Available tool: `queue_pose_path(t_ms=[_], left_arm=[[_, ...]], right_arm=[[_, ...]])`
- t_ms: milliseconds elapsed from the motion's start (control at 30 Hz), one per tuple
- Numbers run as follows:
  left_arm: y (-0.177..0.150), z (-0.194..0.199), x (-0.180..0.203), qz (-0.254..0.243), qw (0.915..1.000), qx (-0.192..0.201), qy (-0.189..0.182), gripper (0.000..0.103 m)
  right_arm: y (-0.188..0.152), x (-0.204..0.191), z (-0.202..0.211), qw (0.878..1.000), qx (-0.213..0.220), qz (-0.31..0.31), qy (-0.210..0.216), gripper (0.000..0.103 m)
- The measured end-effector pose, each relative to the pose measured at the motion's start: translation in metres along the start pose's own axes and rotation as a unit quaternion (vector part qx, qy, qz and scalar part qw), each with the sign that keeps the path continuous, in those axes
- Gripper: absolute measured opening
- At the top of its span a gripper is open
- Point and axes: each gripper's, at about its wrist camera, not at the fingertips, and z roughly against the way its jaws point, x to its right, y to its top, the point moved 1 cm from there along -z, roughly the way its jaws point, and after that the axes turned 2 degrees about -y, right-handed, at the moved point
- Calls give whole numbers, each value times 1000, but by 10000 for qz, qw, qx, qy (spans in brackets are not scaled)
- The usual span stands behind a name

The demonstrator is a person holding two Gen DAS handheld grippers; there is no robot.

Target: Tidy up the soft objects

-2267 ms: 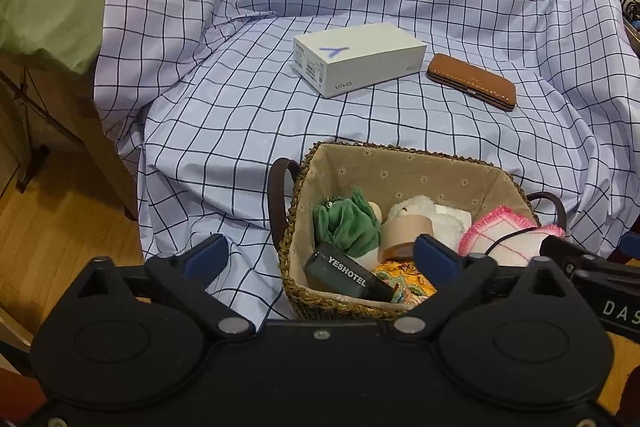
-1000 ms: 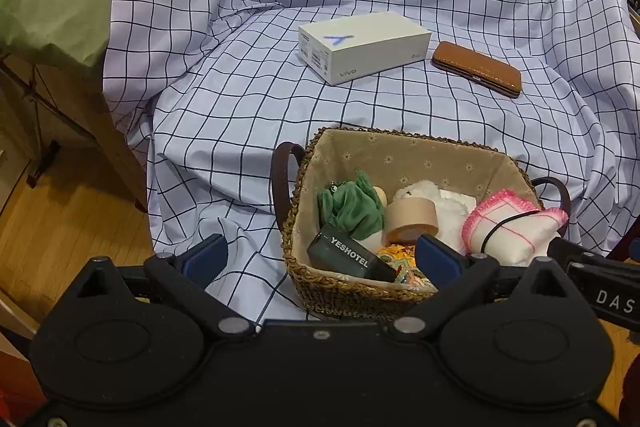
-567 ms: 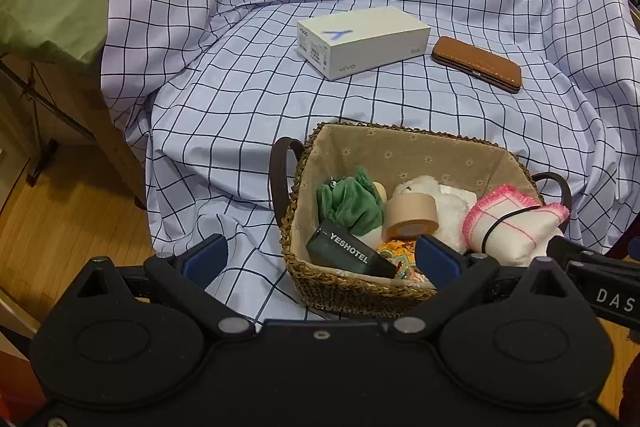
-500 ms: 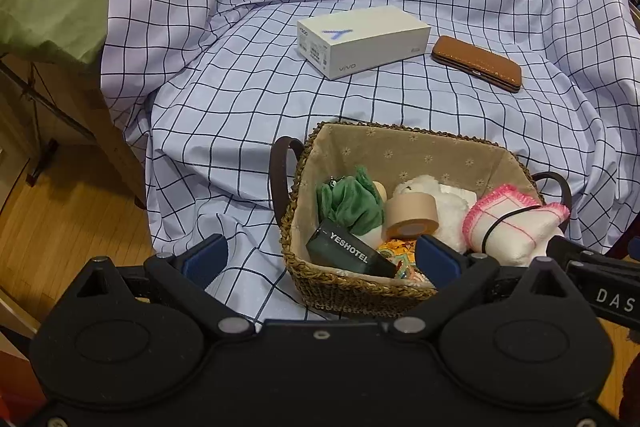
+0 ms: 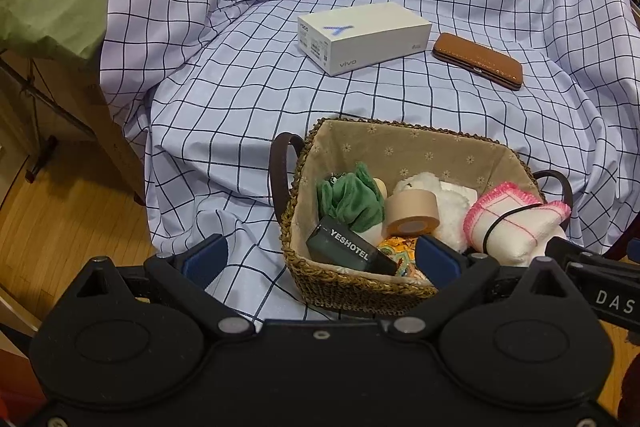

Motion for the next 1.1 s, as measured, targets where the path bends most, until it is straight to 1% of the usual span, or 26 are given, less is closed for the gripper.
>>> queue_pose_path(t_ms=[1100], left_arm=[[0,-4,0,40,9999,-141,-49,97]], right_arm=[[0,1,-2,10000,-61,-17,5,103]])
